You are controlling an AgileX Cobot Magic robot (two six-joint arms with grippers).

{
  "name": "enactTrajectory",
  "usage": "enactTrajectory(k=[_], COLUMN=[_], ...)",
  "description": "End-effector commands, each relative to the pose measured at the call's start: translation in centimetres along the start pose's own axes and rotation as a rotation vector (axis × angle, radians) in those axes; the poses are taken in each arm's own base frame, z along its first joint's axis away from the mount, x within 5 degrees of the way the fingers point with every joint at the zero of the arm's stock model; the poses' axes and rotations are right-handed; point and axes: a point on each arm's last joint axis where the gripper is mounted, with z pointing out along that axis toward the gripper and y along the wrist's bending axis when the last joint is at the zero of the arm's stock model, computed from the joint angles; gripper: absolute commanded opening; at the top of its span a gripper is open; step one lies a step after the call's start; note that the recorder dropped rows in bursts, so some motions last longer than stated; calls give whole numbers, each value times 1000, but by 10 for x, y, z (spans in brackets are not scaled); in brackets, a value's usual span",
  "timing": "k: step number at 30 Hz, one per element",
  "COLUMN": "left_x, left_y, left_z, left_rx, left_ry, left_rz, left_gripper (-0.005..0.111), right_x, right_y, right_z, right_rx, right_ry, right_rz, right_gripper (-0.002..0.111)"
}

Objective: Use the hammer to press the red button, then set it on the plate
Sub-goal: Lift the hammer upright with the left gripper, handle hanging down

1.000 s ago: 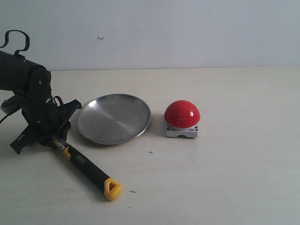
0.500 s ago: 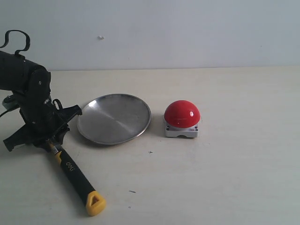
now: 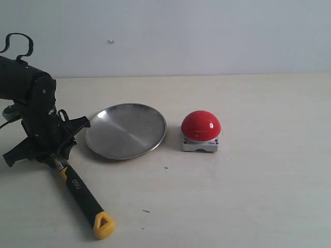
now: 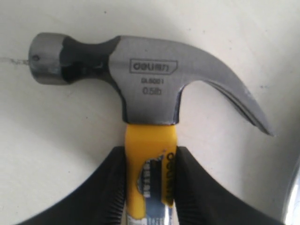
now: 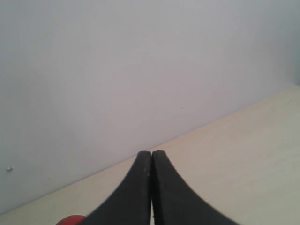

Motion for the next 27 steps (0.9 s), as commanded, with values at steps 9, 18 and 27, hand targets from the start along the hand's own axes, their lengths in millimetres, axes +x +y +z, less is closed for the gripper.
enactTrajectory(k=[9,18,27], left_x=[4,2,1], left_y=[5,1,3], left_z=[5,5,5], left_rx=[-57,-14,-35], left_ry=[25,5,0], left_rz=[17,90,226], left_gripper=[1,1,1], right_x=[-2,-2,-2], right_y=[1,1,1], right_z=[-1,-1,-1], right_rx=[0,0,0], right_ry=[-15,-15,-15], right_rz=[-5,-5,-5], right_gripper=[0,0,0])
